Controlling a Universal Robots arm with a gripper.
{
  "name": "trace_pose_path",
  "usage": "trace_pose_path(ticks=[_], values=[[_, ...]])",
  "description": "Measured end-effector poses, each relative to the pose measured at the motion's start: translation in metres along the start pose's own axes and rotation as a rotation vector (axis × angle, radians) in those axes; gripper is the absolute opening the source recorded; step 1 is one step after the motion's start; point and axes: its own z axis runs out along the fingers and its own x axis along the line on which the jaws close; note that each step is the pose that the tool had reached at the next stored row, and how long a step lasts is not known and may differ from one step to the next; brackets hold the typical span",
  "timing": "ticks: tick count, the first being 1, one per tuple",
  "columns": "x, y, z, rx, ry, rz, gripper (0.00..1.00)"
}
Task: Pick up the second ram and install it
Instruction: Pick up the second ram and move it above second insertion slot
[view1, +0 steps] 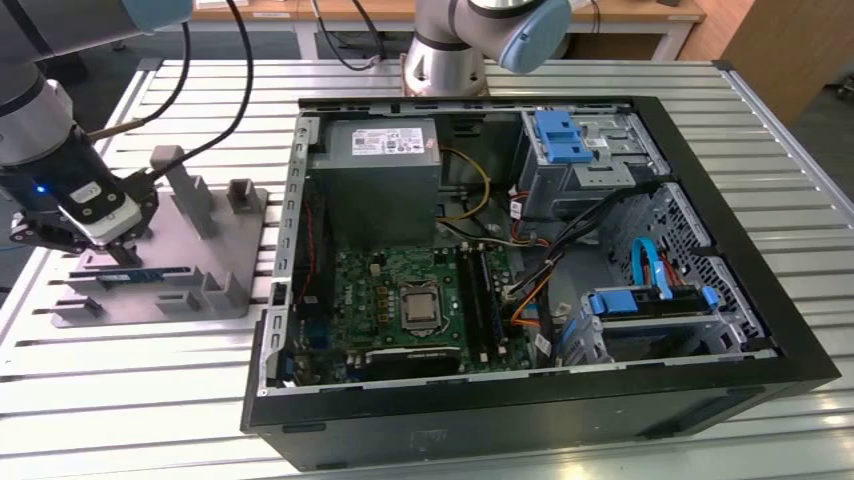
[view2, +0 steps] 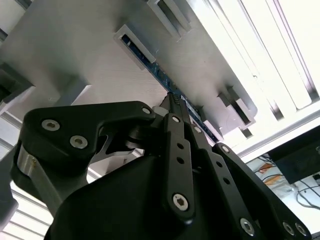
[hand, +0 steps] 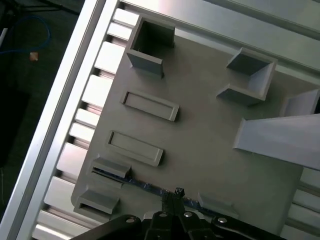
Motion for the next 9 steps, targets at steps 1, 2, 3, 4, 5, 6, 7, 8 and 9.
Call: trace_pose_path(ticks=[1, 2, 3, 4, 5, 6, 7, 8, 9], values=[[0.0, 0.0, 0.0, 0.0002, 0.0004, -0.01, 0.1], [0.0, 0.0, 0.0, 0.0005, 0.0007, -0.02, 0.1], [0.0, 0.0, 0.0, 0.0007, 0.001, -0.029, 0.1], [0.0, 0.0, 0.0, 0.001, 0.0014, -0.039, 0.1], [0.0, 0.0, 0.0, 0.0012, 0.0017, -0.049, 0.1], [0.0, 0.0, 0.0, 0.0015, 0.0021, -0.058, 0.1], [0.0, 0.0, 0.0, 0.0017, 0.0023, -0.068, 0.1], [0.0, 0.0, 0.0, 0.0019, 0.0027, -0.077, 0.1], [0.0, 0.0, 0.0, 0.0021, 0.003, -0.086, 0.1]])
